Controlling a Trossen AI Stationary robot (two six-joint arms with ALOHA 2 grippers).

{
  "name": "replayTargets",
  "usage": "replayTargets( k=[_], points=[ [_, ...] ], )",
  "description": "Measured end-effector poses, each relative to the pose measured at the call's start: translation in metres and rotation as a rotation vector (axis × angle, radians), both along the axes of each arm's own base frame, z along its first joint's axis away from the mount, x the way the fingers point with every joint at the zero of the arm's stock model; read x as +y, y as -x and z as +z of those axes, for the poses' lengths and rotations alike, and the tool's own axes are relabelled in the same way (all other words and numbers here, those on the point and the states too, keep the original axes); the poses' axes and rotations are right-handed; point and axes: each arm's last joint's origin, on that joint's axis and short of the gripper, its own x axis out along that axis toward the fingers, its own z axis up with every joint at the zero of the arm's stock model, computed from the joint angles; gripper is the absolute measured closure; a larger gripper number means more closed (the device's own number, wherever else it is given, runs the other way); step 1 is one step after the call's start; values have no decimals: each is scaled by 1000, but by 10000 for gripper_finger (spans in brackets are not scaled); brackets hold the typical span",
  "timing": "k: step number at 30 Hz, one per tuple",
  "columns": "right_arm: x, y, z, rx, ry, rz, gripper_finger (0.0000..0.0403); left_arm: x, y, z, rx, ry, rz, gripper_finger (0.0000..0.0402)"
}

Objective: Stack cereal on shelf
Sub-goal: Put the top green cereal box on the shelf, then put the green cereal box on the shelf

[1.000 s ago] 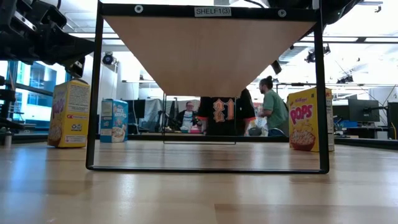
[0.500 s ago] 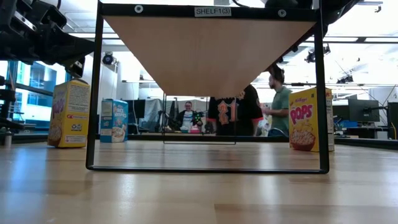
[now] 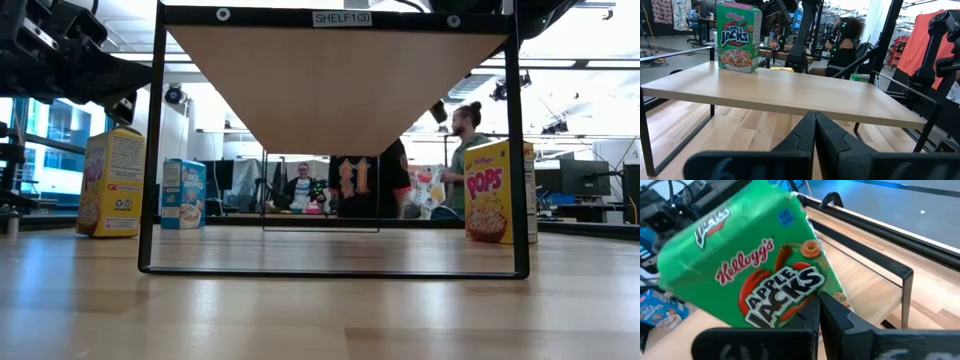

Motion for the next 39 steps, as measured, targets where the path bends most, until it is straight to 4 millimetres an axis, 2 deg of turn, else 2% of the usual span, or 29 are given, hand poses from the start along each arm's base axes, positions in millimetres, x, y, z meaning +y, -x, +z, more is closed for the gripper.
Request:
replayTargets(
  k=[7, 14, 19, 26, 29, 33, 39],
  points=[
    [-2, 1, 0, 11, 30, -54, 403, 0, 0, 0, 0, 0, 1, 401],
    [-1, 4, -2, 72, 68, -34, 403, 0, 0, 0, 0, 0, 0, 401],
    [2, 29, 5, 153, 35, -36, 403, 0, 0, 0, 0, 0, 1, 402],
    [20, 67, 35, 33, -83, 41, 390, 0, 0, 0, 0, 0, 1, 401],
    [27, 77, 42, -11, -151, 91, 348, 0, 0, 0, 0, 0, 0, 401],
    [41, 85, 50, 35, -266, 193, 256, 0, 0, 0, 0, 0, 0, 402],
    [65, 98, 85, 148, -333, 392, 119, 0, 0, 0, 0, 0, 0, 401]
  ],
)
